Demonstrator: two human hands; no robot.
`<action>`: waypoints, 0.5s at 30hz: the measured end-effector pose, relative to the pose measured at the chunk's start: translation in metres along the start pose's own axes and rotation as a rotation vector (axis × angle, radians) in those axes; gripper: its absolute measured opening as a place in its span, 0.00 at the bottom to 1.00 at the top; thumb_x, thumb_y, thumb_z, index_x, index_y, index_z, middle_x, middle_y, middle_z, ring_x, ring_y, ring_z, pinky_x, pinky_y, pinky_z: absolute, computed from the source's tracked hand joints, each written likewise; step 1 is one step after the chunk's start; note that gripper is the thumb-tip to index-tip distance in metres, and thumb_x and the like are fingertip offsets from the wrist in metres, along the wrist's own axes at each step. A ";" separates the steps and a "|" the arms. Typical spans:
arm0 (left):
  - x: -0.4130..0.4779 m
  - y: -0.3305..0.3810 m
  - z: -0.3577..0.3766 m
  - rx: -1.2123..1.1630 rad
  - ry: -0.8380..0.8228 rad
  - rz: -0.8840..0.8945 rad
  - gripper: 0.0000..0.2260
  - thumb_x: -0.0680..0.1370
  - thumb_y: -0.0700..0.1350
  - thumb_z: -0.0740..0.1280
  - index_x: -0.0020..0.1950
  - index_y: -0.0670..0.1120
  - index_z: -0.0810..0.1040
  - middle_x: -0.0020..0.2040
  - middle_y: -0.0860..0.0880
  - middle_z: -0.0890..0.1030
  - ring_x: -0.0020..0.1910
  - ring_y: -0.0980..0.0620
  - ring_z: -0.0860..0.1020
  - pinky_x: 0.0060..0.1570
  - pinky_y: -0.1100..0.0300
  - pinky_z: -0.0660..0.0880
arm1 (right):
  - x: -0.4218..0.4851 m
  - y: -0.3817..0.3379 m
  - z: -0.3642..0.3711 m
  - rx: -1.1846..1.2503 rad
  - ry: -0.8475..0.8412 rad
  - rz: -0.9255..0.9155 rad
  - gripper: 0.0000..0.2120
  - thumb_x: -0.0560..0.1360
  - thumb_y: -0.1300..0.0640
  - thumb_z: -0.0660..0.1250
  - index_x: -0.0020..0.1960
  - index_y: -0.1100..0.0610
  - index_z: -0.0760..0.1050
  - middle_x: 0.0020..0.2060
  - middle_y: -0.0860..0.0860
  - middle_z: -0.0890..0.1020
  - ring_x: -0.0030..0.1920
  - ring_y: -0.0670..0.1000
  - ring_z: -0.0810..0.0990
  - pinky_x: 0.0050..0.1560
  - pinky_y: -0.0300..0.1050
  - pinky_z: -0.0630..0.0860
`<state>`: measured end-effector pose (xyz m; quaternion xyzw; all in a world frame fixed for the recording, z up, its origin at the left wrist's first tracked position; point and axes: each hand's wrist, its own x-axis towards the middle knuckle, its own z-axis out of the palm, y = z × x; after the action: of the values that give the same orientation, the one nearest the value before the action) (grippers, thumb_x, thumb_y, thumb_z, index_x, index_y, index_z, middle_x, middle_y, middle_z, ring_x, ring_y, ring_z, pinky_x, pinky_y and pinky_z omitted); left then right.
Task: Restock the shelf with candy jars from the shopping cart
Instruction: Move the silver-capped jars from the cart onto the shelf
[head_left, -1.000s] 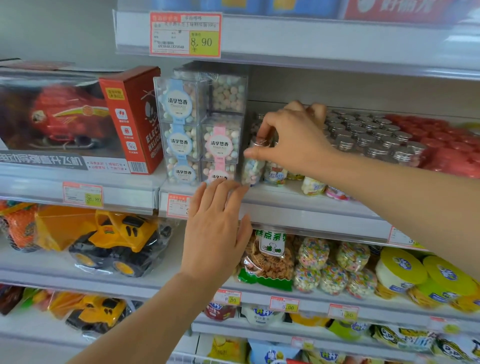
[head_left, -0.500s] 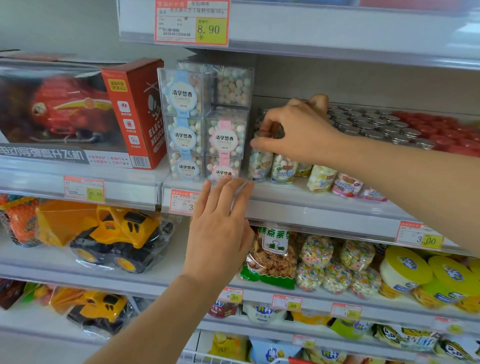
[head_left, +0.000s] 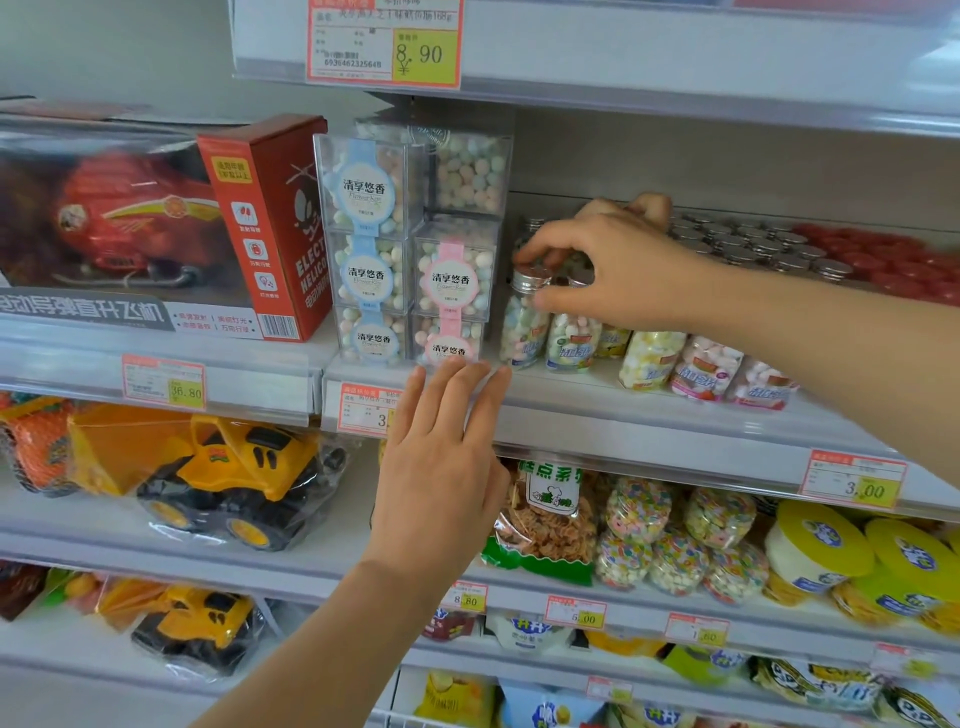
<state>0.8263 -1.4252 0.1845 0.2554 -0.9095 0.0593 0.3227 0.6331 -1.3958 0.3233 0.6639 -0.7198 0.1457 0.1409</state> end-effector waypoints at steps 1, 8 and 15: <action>0.000 0.000 0.000 0.000 0.000 0.002 0.25 0.74 0.44 0.55 0.71 0.42 0.69 0.67 0.45 0.71 0.71 0.44 0.66 0.72 0.44 0.60 | 0.004 -0.002 0.000 -0.013 0.029 0.023 0.13 0.71 0.40 0.69 0.53 0.42 0.77 0.42 0.38 0.80 0.56 0.44 0.71 0.50 0.49 0.54; -0.002 -0.001 0.002 0.018 0.010 0.006 0.26 0.73 0.44 0.55 0.71 0.42 0.68 0.67 0.44 0.71 0.71 0.44 0.66 0.72 0.44 0.59 | 0.024 -0.004 0.011 -0.156 0.108 0.159 0.15 0.68 0.38 0.71 0.49 0.47 0.79 0.43 0.43 0.81 0.57 0.52 0.71 0.52 0.53 0.57; -0.005 -0.008 0.009 0.099 -0.018 0.066 0.28 0.73 0.46 0.55 0.74 0.42 0.66 0.71 0.43 0.69 0.73 0.43 0.63 0.71 0.43 0.57 | 0.024 0.002 0.004 0.000 0.031 0.150 0.20 0.70 0.42 0.71 0.60 0.47 0.76 0.50 0.45 0.82 0.56 0.51 0.78 0.59 0.48 0.65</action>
<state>0.8284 -1.4322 0.1734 0.2415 -0.9163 0.1125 0.2992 0.6291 -1.4186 0.3294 0.6055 -0.7654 0.1661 0.1410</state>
